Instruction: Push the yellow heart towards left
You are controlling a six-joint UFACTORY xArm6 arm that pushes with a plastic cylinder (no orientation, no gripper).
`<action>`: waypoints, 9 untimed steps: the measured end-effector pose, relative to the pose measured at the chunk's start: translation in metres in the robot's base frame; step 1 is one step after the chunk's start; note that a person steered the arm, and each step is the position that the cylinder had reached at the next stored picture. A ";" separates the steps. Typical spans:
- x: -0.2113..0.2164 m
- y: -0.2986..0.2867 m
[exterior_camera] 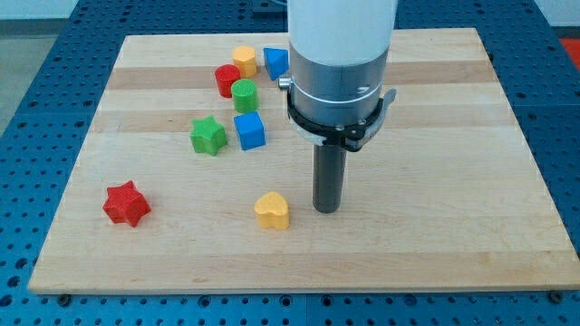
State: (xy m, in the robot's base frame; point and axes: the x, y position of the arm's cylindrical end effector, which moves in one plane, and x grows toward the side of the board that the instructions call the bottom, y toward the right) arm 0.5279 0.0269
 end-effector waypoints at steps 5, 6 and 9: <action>0.011 -0.094; 0.011 -0.089; 0.038 -0.089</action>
State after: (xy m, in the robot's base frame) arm 0.5661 -0.0625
